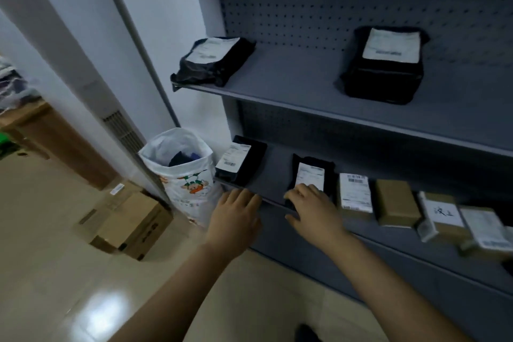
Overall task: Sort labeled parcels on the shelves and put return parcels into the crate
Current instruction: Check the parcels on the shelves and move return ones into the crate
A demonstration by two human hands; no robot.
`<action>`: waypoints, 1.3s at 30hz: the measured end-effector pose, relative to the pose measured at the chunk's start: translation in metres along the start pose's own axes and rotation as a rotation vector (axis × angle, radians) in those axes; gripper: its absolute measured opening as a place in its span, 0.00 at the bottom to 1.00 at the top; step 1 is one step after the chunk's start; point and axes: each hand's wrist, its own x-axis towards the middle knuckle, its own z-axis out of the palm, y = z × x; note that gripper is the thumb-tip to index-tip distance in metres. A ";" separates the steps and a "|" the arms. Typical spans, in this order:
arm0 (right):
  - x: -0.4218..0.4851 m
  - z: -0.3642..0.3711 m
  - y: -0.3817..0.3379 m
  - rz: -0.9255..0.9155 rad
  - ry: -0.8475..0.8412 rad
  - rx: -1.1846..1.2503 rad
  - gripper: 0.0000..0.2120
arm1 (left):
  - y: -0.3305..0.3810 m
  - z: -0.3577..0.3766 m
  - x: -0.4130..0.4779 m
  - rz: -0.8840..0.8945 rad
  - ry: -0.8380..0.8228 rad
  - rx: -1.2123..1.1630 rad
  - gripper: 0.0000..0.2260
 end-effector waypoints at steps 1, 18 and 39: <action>0.001 0.003 0.007 0.035 -0.002 -0.004 0.19 | -0.002 0.009 0.008 0.032 -0.026 -0.008 0.14; 0.060 0.112 0.105 0.455 0.101 0.131 0.12 | -0.017 0.164 0.111 0.130 -0.201 -0.171 0.15; 0.119 0.230 0.161 0.911 0.385 0.783 0.22 | -0.008 0.344 0.147 -0.326 -0.329 -1.072 0.31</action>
